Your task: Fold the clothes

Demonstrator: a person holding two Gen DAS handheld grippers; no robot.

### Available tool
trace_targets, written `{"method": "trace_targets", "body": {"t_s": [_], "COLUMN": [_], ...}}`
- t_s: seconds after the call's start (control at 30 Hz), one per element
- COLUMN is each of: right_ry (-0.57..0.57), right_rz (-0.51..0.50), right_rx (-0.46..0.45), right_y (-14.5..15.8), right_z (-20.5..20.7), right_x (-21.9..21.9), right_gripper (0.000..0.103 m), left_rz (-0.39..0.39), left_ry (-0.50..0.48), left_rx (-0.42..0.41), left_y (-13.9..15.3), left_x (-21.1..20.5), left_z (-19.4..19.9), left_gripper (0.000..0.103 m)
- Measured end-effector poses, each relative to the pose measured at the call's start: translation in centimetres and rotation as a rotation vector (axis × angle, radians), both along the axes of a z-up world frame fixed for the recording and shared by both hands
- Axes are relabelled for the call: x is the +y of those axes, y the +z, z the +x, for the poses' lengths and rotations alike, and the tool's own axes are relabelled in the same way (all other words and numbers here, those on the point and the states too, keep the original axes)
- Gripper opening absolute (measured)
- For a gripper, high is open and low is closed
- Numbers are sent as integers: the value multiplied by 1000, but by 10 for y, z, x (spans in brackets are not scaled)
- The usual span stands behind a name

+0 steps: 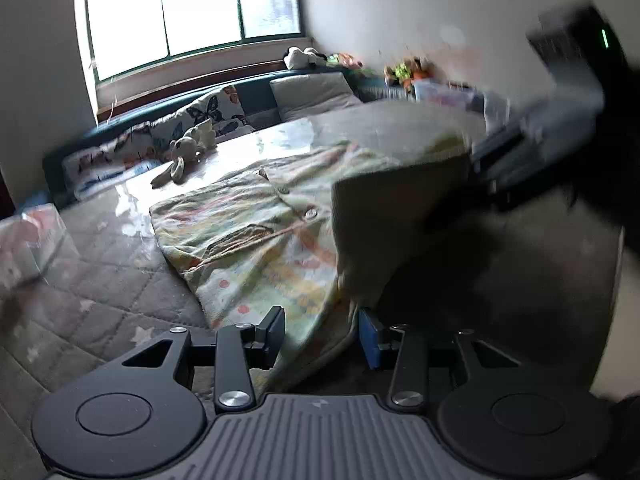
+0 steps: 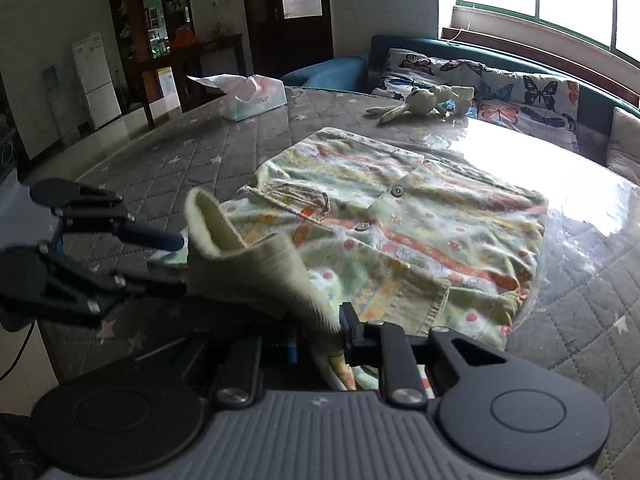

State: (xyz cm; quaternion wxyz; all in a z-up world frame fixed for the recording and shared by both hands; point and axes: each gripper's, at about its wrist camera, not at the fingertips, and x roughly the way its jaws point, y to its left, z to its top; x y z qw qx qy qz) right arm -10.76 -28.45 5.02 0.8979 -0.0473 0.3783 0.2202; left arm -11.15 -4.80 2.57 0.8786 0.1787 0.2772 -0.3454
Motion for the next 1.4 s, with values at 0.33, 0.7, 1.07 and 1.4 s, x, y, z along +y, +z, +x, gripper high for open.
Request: {"method": "trace_targets", "body": {"t_s": [0.33,0.7,1.07,1.4], "right_ry": [-25,-19,125,94], "right_rz": [16,11,48,49], "right_rx": [-26,-77,-37,-61], "right_y": [11,15,54,76], "right_z": [4,-11,-72,-28], "right_x": [-2,1,-2,-2], "right_gripper": [16,9,9,9], "left_rz": [125,93,-8,-114], "left_ry": [-20,-5,-74,40], "left_rx": [-129,-193,-70,-26], "left_y": [-11,4,56,72], "left_x": [-13,10,46,43], "left_z": [-8,-14,-70,-9], "left_gripper": [44,5,5,5]}}
